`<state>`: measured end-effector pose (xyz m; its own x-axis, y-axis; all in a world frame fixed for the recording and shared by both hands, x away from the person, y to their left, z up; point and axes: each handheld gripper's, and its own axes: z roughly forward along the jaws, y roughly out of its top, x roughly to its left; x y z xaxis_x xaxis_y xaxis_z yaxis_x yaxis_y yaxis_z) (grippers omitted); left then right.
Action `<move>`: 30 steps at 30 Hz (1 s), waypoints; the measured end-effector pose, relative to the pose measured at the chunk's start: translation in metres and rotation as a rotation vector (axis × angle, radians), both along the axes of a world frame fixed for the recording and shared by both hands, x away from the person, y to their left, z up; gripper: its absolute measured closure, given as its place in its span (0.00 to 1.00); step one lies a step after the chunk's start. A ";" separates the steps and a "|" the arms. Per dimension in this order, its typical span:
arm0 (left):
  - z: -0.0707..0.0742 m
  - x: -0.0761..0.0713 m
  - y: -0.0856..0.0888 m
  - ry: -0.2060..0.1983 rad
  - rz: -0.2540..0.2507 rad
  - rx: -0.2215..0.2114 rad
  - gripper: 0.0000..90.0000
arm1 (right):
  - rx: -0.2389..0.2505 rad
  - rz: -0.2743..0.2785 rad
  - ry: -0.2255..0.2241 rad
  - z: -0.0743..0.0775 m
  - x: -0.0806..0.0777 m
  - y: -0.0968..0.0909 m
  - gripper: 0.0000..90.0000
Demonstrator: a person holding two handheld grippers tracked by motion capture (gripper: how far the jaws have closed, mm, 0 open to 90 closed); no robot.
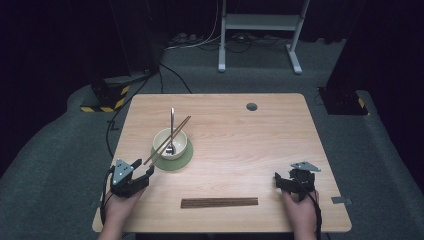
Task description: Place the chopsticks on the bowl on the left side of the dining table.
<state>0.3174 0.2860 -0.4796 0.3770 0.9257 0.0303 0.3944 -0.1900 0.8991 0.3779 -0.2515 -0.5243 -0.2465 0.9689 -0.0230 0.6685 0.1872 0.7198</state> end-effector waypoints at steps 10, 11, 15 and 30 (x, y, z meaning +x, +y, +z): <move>-0.007 0.000 0.007 0.007 0.052 0.011 0.45 | 0.001 0.000 0.000 0.000 0.000 0.000 0.17; -0.008 0.001 0.007 0.016 0.059 0.000 0.45 | 0.001 0.000 0.000 0.000 0.000 0.000 0.17; -0.013 0.005 0.008 0.029 0.043 -0.004 0.46 | 0.001 0.000 0.000 0.000 0.000 0.000 0.17; -0.020 0.016 -0.002 -0.022 0.001 0.041 0.60 | 0.001 -0.001 0.000 0.000 0.000 0.000 0.17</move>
<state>0.3337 0.2844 -0.4995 0.3753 0.9237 0.0763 0.3751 -0.2267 0.8988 0.3777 -0.2512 -0.5243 -0.2459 0.9690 -0.0223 0.6688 0.1862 0.7197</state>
